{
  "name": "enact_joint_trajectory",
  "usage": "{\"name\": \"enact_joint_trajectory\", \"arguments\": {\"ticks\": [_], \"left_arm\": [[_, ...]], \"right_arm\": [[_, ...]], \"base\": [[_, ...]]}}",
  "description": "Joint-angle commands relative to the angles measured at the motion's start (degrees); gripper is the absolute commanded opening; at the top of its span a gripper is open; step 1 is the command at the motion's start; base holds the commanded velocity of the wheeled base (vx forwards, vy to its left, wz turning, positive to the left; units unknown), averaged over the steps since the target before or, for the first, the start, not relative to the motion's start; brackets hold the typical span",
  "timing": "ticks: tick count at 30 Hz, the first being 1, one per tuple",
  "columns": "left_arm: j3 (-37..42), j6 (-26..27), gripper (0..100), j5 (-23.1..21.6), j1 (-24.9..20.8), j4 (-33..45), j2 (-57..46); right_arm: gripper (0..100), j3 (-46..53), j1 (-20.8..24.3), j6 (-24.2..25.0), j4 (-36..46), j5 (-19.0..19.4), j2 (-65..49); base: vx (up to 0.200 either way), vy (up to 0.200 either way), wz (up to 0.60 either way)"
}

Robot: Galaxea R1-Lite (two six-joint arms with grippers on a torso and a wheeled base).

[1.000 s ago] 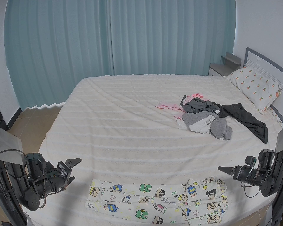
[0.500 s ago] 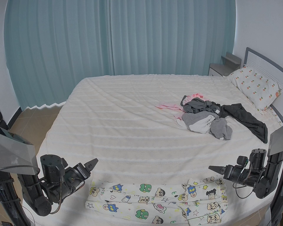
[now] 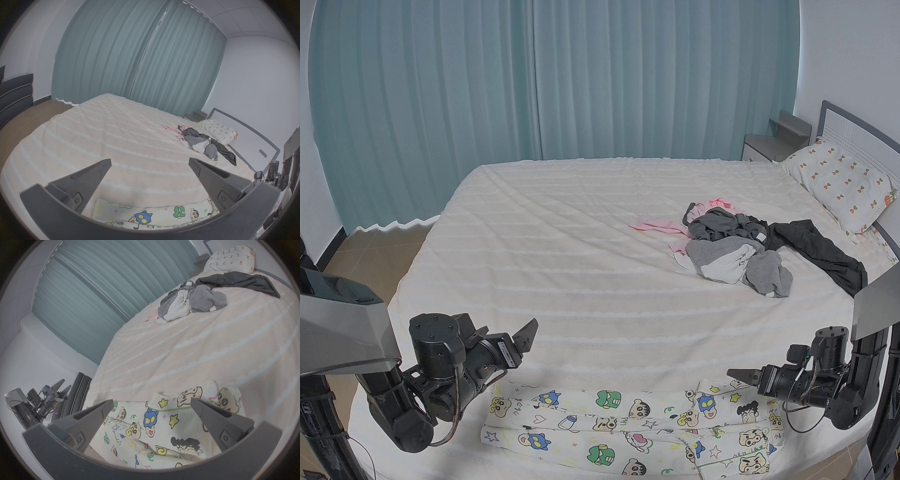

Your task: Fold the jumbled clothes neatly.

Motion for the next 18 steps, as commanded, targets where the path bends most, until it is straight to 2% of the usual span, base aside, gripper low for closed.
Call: {"name": "enact_joint_trajectory", "arguments": {"ticks": [1,5,9,14,18], "left_arm": [[-0.1,0.2,100,0.0,-2.5,-0.2,0.0],[-0.1,2.5,100,0.0,-4.7,-0.3,0.0],[-0.2,5.3,100,0.0,-5.0,-0.3,0.0],[-0.3,8.9,100,0.0,-5.2,-0.4,-0.1],[-0.3,9.0,100,0.2,-6.7,-0.5,-0.1]], "right_arm": [[100,-0.6,3.1,0.2,-0.7,-1.2,2.2],[100,-0.6,5.6,3.1,-0.6,-1.2,-1.5],[100,-0.1,7.6,4.7,-0.5,-1.4,-1.9],[100,0.9,7.1,4.1,-0.5,-2.7,2.9],[100,1.1,5.7,2.9,-0.5,-5.0,5.7]], "base": [[0.0,0.0,0.0],[0.0,0.0,0.0],[0.0,0.0,0.0],[0.0,0.0,0.0],[0.0,0.0,0.0]]}}
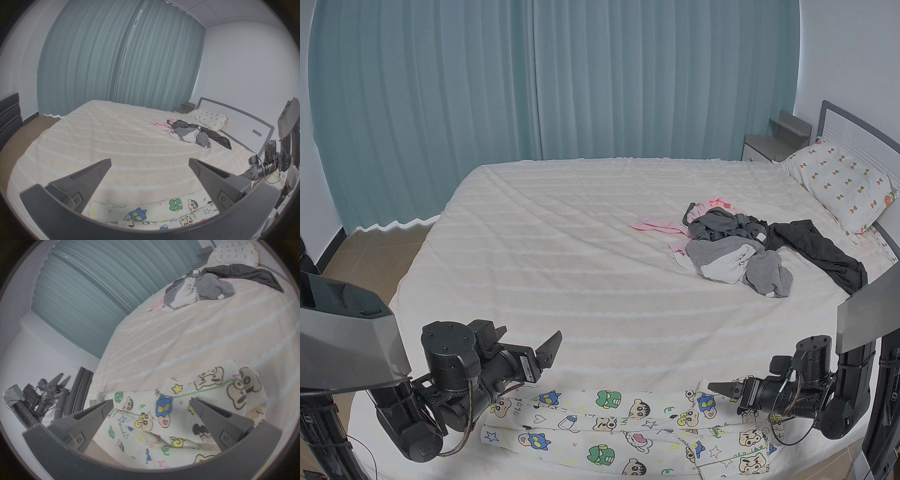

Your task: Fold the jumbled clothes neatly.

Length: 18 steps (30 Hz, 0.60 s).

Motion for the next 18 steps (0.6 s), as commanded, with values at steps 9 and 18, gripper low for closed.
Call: {"name": "enact_joint_trajectory", "arguments": {"ticks": [9,18], "left_arm": [[-0.2,0.2,100,1.6,-2.3,-0.1,0.1],[0.1,0.2,100,1.7,-2.3,-0.1,0.3]], "right_arm": [[100,0.8,-3.5,-6.2,-0.5,-6.4,9.2],[100,1.2,-5.0,-8.2,-0.5,-7.6,7.2]], "base": [[0.0,0.0,0.0],[0.0,0.0,0.0]]}}
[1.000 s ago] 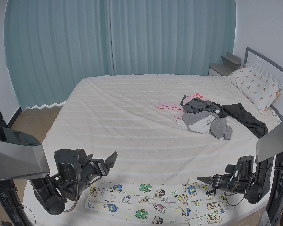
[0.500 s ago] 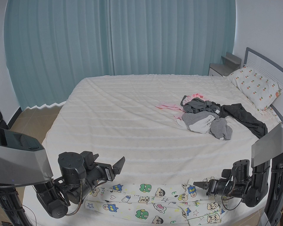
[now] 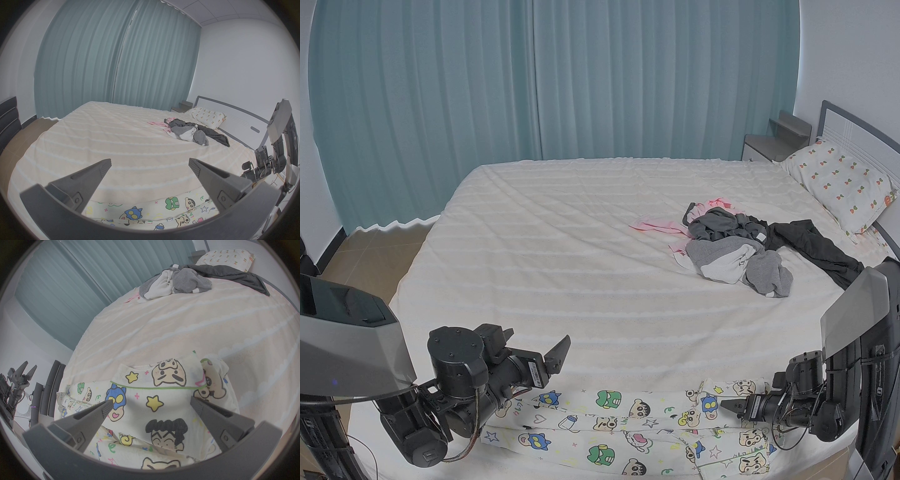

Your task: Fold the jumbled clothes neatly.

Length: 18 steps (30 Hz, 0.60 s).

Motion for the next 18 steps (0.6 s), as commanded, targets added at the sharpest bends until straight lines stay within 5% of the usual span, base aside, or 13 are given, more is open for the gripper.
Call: {"name": "enact_joint_trajectory", "arguments": {"ticks": [1,10,18], "left_arm": [[0.1,-0.1,100,0.1,0.0,0.0,0.2],[0.3,-0.1,100,0.1,0.0,0.1,0.4],[0.4,-0.2,100,0.1,0.0,0.0,0.4]], "right_arm": [[100,0.2,-1.9,-1.2,-0.5,0.0,-2.5],[100,1.9,-1.1,-1.5,-0.5,0.2,-12.5],[100,1.9,1.4,-0.9,-0.5,0.3,-10.3]], "base": [[0.0,0.0,0.0],[0.0,0.0,0.0],[0.0,0.0,0.0]]}}
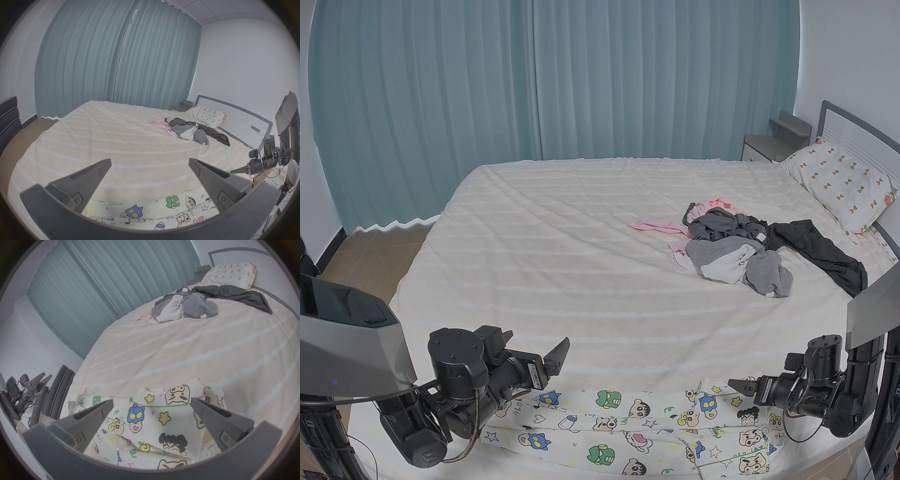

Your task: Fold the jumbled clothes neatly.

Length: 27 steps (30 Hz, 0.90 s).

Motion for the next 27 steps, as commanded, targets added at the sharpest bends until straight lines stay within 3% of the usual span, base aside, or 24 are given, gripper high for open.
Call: {"name": "enact_joint_trajectory", "arguments": {"ticks": [1,22,27], "left_arm": [[0.1,-0.1,100,0.0,0.0,-0.1,0.2],[0.3,-0.5,100,0.0,2.8,-0.1,-0.8],[-0.2,-4.3,100,0.1,5.3,0.0,-1.8]], "right_arm": [[100,0.5,0.9,-0.1,-0.5,-0.1,0.5],[100,0.4,0.9,0.0,-0.6,-0.1,0.1],[100,0.5,1.0,0.1,-0.6,-0.1,-0.1]], "base": [[0.0,0.0,0.0],[0.0,0.0,0.0],[0.0,0.0,0.0]]}}
